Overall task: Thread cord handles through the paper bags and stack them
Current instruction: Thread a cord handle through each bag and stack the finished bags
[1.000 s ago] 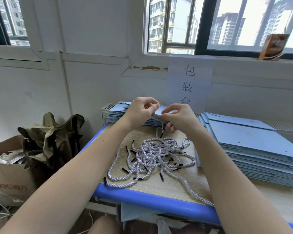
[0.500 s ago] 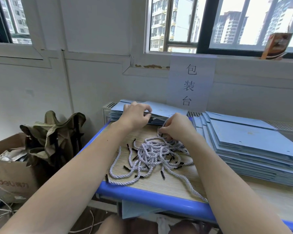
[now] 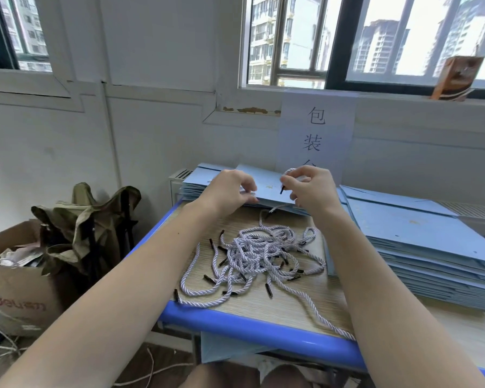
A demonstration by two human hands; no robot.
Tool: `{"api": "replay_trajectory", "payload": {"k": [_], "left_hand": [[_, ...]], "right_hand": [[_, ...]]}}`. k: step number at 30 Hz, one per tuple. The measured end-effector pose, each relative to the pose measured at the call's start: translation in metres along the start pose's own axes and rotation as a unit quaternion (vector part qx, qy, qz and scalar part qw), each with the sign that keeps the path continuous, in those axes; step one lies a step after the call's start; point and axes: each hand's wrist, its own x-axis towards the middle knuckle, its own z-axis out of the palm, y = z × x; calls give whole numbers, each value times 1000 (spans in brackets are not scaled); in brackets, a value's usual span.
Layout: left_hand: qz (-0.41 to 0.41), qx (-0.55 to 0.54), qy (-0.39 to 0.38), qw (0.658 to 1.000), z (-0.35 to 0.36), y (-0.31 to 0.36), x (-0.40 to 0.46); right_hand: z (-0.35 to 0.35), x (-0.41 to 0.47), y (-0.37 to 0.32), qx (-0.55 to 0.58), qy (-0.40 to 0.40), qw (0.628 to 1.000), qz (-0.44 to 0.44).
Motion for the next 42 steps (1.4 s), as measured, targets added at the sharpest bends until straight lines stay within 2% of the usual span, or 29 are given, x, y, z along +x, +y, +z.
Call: {"api": "replay_trajectory", "payload": {"k": [9, 15, 24, 29, 34, 42], "left_hand": [[-27, -79, -31, 996, -7, -3, 0], [-27, 9, -52, 998, -11, -1, -2], [-48, 14, -54, 997, -14, -7, 3], [-78, 27, -46, 996, -15, -7, 1], [-75, 35, -61, 995, -14, -5, 2], [-70, 23, -47, 996, -17, -5, 1]], "right_hand": [[4, -3, 4, -45, -17, 999, -26], [9, -4, 6, -75, -39, 995, -54], [32, -7, 10, 5, -14, 999, -45], [43, -3, 10, -19, -17, 998, -57], [55, -3, 11, -57, -23, 995, -74], [60, -2, 12, -56, 5, 994, -89]]}}
